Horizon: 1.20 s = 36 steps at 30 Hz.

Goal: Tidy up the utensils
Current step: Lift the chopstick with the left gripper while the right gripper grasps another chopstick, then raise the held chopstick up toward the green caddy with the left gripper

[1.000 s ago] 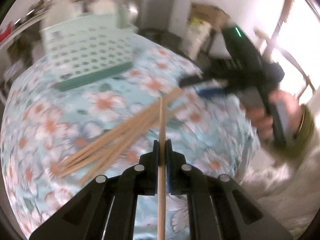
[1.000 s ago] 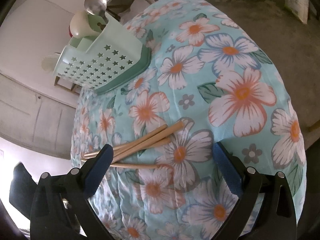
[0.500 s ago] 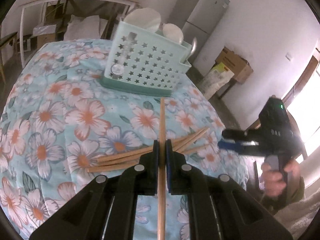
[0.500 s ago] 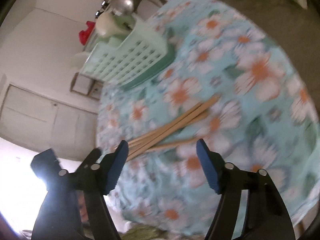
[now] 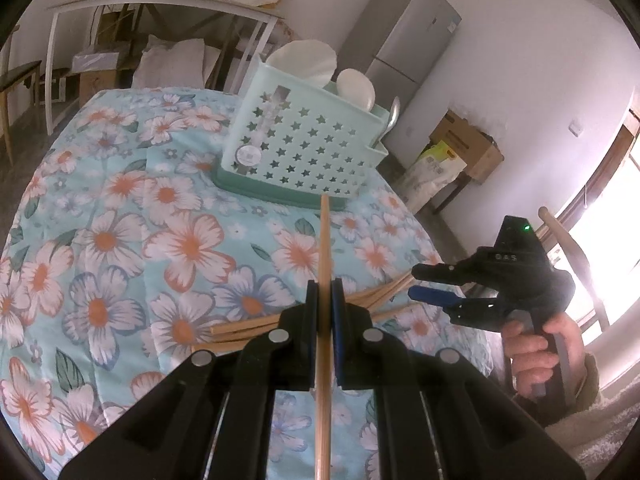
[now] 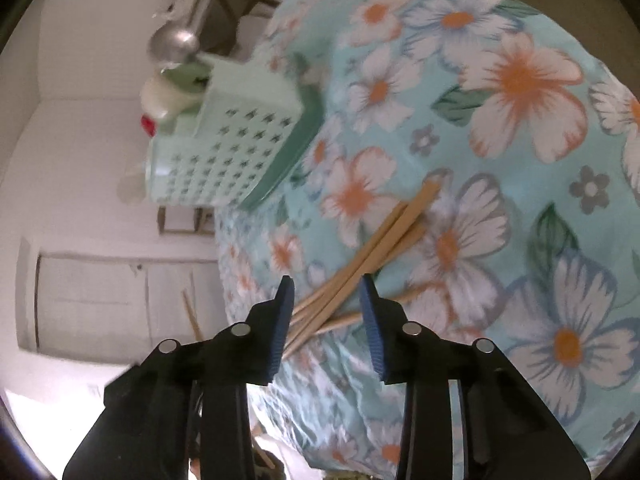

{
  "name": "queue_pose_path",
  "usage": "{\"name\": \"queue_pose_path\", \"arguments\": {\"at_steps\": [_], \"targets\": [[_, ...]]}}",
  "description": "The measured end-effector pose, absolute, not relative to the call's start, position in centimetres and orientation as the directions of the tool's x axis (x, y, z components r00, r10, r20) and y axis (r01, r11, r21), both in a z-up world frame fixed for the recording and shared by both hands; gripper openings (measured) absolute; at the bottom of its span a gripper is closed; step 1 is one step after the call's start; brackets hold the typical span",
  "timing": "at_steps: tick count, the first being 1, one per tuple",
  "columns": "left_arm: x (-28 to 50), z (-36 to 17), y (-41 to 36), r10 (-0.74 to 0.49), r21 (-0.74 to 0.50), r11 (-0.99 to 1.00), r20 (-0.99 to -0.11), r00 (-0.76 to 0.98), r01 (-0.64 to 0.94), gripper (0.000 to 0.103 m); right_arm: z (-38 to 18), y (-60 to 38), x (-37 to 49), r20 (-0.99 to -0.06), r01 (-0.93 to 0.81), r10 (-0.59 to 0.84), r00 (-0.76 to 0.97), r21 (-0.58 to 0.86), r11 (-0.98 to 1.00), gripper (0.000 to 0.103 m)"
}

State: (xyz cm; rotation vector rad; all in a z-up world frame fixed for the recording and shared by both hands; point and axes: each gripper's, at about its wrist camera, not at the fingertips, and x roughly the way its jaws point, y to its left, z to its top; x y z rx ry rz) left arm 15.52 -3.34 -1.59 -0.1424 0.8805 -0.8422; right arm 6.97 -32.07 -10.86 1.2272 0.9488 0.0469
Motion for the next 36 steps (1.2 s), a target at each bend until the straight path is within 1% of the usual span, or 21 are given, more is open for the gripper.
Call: {"name": "queue_pose_path", "arguments": {"at_steps": [6, 7, 12, 18, 24, 26, 27, 32, 34, 35, 36], "targets": [[16.0, -1.9, -3.1, -0.707, -0.449, 0.675, -0.622, 0.337, 0.585, 0.006, -12.8, -32.7, 7.3, -0.611, 0.509, 0.493, 0.62, 0.791, 0.34, 0.023], [16.0, -1.9, -3.2, -0.707, -0.45, 0.674, -0.623, 0.335, 0.585, 0.006, -13.1, -32.8, 7.4, -0.613, 0.517, 0.49, 0.62, 0.789, 0.332, 0.018], [16.2, -2.1, -3.3, -0.71, -0.454, 0.67, -0.624, 0.328, 0.587, 0.006, -13.5, -33.1, 7.3, -0.619, 0.517, 0.468, 0.631, 0.785, 0.34, 0.01], [16.6, -2.1, -3.0, -0.716, -0.478, 0.672, -0.615, 0.33, 0.567, 0.006, -11.9, -32.8, 7.2, -0.634, 0.485, 0.434, 0.64, 0.771, 0.412, 0.006], [17.5, -2.2, -2.3, -0.742, -0.548, 0.658, -0.587, 0.323, 0.517, 0.006, -7.8, -31.6, 7.6, -0.633, 0.376, 0.375, 0.678, 0.736, 0.563, 0.006], [18.3, -2.9, -2.1, -0.73, -0.567, 0.675, -0.61, 0.31, 0.473, 0.006, -6.8, -31.1, 8.1, -0.635, 0.347, 0.364, 0.681, 0.718, 0.603, 0.006], [18.7, -3.4, -2.1, -0.708, -0.562, 0.697, -0.637, 0.304, 0.444, 0.006, -6.5, -30.9, 8.2, -0.639, 0.336, 0.36, 0.68, 0.708, 0.622, 0.006], [20.8, -5.5, -1.2, -0.603, -0.501, 0.789, -0.741, 0.295, 0.355, 0.006, -7.0, -30.3, 9.2, -0.654, 0.318, 0.366, 0.662, 0.687, 0.654, 0.006], [21.3, -5.8, -0.9, -0.579, -0.483, 0.806, -0.762, 0.289, 0.342, 0.006, -7.5, -30.0, 9.5, -0.659, 0.32, 0.373, 0.653, 0.687, 0.653, 0.007], [21.7, -5.9, -0.9, -0.561, -0.465, 0.816, -0.781, 0.275, 0.344, 0.009, -7.6, -29.9, 9.6, -0.661, 0.32, 0.376, 0.649, 0.686, 0.653, 0.007], [22.0, -5.9, -0.9, -0.552, -0.455, 0.819, -0.791, 0.263, 0.35, 0.016, -7.7, -29.9, 9.7, -0.662, 0.32, 0.378, 0.647, 0.686, 0.653, 0.007]]}}
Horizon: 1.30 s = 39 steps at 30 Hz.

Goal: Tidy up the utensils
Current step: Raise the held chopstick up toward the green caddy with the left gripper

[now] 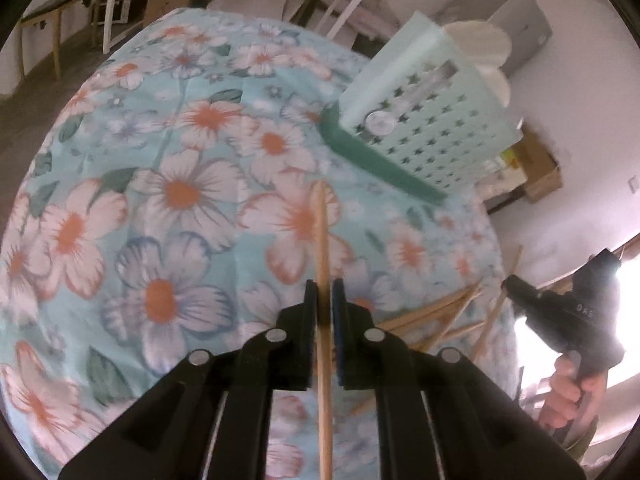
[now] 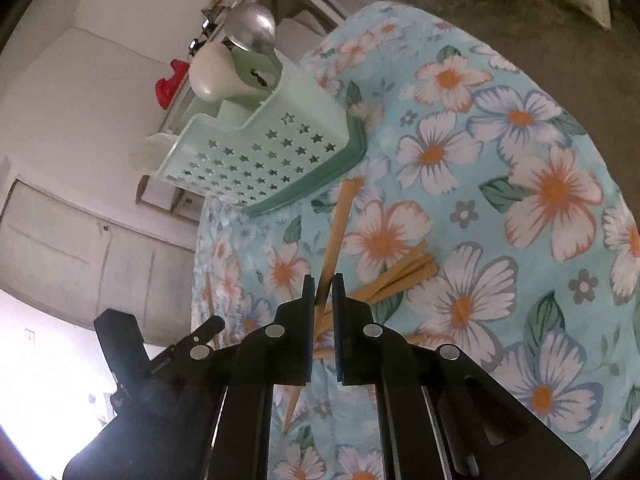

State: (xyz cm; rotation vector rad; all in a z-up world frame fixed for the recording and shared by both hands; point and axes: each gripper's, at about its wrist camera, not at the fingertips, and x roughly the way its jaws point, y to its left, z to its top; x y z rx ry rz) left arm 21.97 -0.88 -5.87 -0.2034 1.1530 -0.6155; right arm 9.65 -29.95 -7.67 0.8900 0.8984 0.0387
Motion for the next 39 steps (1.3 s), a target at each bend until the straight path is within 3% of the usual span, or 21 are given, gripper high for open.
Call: {"name": "queue_pose_path", "arguments": {"at_steps": [3, 15, 21, 39], "targets": [[23.0, -5.4, -0.9, -0.535, -0.431, 0.823, -0.807, 0.25, 0.37, 0.026, -8.0, -30.0, 9.7, -0.662, 0.317, 0.387, 0.642, 0.688, 0.652, 0.007], [27.5, -7.0, -3.9, -0.422, -0.332, 0.852, -0.893, 0.155, 0.404, 0.027, -8.2, -29.9, 10.7, -0.658, 0.293, 0.401, 0.637, 0.688, 0.664, 0.007], [27.9, -7.4, -4.0, -0.403, -0.314, 0.866, -0.899, 0.173, 0.389, 0.007, -8.1, -29.9, 10.9, -0.653, 0.275, 0.409, 0.638, 0.689, 0.671, 0.007], [25.8, 1.9, -0.3, -0.511, -0.332, 0.831, -0.774, 0.375, 0.446, 0.005, -5.7, -29.6, 10.5, -0.638, 0.226, 0.384, 0.667, 0.664, 0.712, 0.006]]}}
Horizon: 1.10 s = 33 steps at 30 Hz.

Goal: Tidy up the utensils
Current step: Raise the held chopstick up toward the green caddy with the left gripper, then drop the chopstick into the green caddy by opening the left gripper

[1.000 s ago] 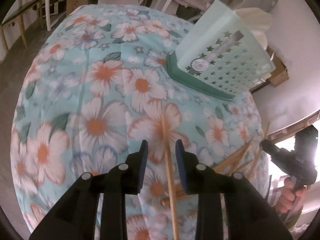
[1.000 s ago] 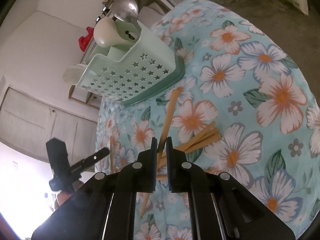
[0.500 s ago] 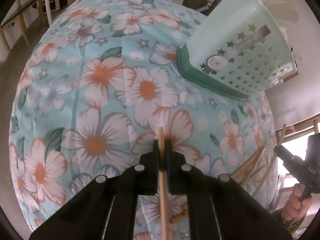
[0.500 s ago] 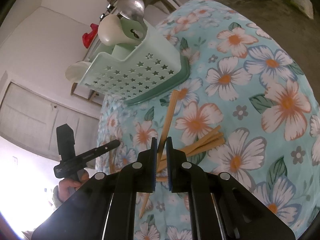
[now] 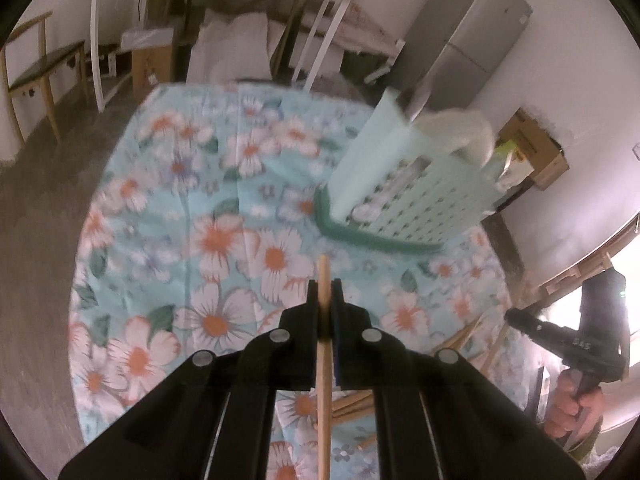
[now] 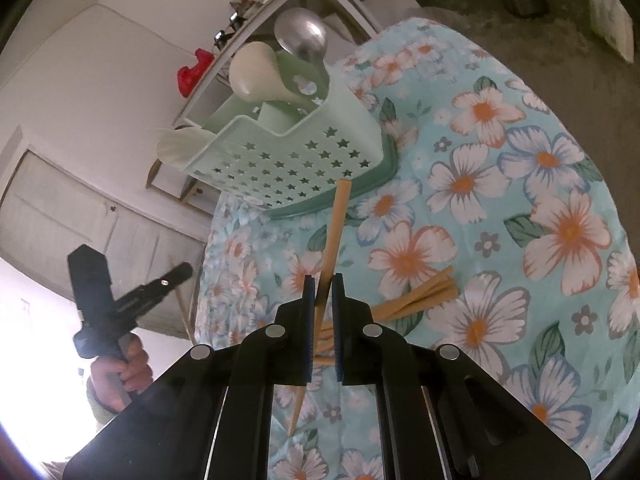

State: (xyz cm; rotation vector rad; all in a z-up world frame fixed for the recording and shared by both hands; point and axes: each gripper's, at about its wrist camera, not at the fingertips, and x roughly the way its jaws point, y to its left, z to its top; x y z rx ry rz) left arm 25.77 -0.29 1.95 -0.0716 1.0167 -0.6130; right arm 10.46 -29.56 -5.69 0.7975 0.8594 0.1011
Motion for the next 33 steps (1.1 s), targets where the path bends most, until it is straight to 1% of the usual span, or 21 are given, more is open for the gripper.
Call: {"name": "queue_pose_path", "arguments": {"at_steps": [5, 8, 14, 17, 19, 22, 25, 27, 33], "targets": [[24.3, 6.2, 0.5, -0.551, -0.335, 0.816, -0.696, 0.46, 0.471, 0.005, -5.0, -29.7, 9.8, -0.623, 0.208, 0.378, 0.685, 0.664, 0.718, 0.006], [23.3, 9.9, 1.2, -0.587, -0.338, 0.8, -0.612, 0.531, 0.495, 0.005, -4.5, -29.8, 9.5, -0.61, 0.196, 0.372, 0.699, 0.664, 0.721, 0.005], [21.6, 17.7, 0.6, -0.687, -0.347, 0.726, -0.377, 0.621, 0.593, 0.005, -3.7, -30.4, 9.0, -0.595, 0.188, 0.354, 0.722, 0.661, 0.727, 0.005], [21.6, 20.4, -1.0, -0.729, -0.347, 0.683, -0.28, 0.624, 0.643, 0.005, -3.7, -30.5, 9.2, -0.581, 0.186, 0.36, 0.73, 0.676, 0.713, 0.004], [21.9, 21.7, -2.5, -0.739, -0.33, 0.672, -0.238, 0.631, 0.663, 0.005, -3.5, -30.7, 9.2, -0.576, 0.185, 0.36, 0.733, 0.679, 0.71, 0.004], [22.4, 22.6, -4.6, -0.757, -0.322, 0.649, -0.191, 0.624, 0.689, 0.005, -3.4, -30.8, 9.3, -0.574, 0.182, 0.361, 0.735, 0.68, 0.711, 0.004], [23.3, 22.7, -6.9, -0.753, -0.301, 0.655, -0.181, 0.632, 0.694, 0.005, -3.3, -30.9, 9.3, -0.57, 0.18, 0.358, 0.739, 0.68, 0.711, 0.004], [23.8, 22.3, -8.4, -0.738, -0.272, 0.672, -0.18, 0.65, 0.688, 0.005, -3.3, -31.1, 9.2, -0.567, 0.18, 0.357, 0.742, 0.682, 0.709, 0.004], [25.8, 20.4, -11.3, -0.706, -0.241, 0.707, -0.194, 0.681, 0.665, 0.005, -3.4, -31.3, 9.2, -0.562, 0.176, 0.362, 0.744, 0.687, 0.705, 0.004]]}}
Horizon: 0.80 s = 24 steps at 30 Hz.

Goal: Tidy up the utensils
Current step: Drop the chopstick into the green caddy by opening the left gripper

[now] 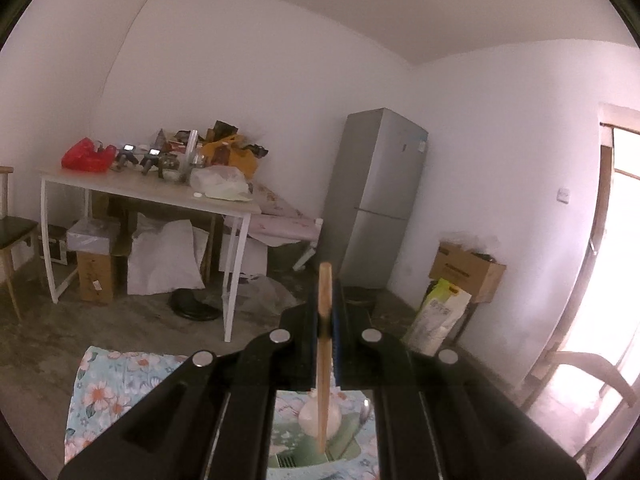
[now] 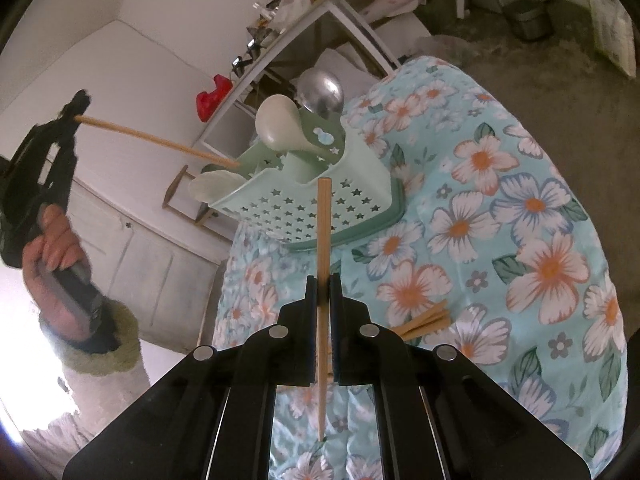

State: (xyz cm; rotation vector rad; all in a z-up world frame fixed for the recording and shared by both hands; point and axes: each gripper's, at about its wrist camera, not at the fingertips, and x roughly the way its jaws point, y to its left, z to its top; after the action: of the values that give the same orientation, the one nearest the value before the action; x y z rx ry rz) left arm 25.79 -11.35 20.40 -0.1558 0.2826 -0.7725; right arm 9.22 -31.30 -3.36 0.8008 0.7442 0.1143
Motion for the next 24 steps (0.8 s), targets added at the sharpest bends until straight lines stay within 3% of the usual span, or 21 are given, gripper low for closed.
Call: {"name": "queue_pose_path", "arguments": {"at_steps": [4, 14, 16, 18, 24], "targets": [[26.4, 18.4, -13.1, -0.671, -0.176, 0.741, -0.194, 0.716, 0.648, 0.005, -3.4, -31.3, 9.3, -0.563, 0.177, 0.361, 0.744, 0.686, 0.706, 0.004], [28.8, 12.4, -15.2, -0.618, -0.137, 0.782, -0.301, 0.727, 0.608, 0.006, -3.5, -31.1, 9.2, -0.557, 0.163, 0.371, 0.743, 0.688, 0.707, 0.004], [28.8, 12.2, -15.0, -0.613, -0.135, 0.785, -0.308, 0.727, 0.605, 0.011, -3.5, -31.0, 9.2, -0.557, 0.163, 0.373, 0.742, 0.69, 0.705, 0.004], [28.7, 12.3, -14.8, -0.611, -0.136, 0.787, -0.303, 0.731, 0.602, 0.026, -3.5, -31.0, 9.2, -0.557, 0.162, 0.373, 0.742, 0.689, 0.706, 0.004], [27.3, 13.5, -13.3, -0.607, -0.131, 0.792, -0.274, 0.745, 0.597, 0.048, -3.3, -30.7, 9.2, -0.554, 0.155, 0.373, 0.744, 0.686, 0.711, 0.004]]}}
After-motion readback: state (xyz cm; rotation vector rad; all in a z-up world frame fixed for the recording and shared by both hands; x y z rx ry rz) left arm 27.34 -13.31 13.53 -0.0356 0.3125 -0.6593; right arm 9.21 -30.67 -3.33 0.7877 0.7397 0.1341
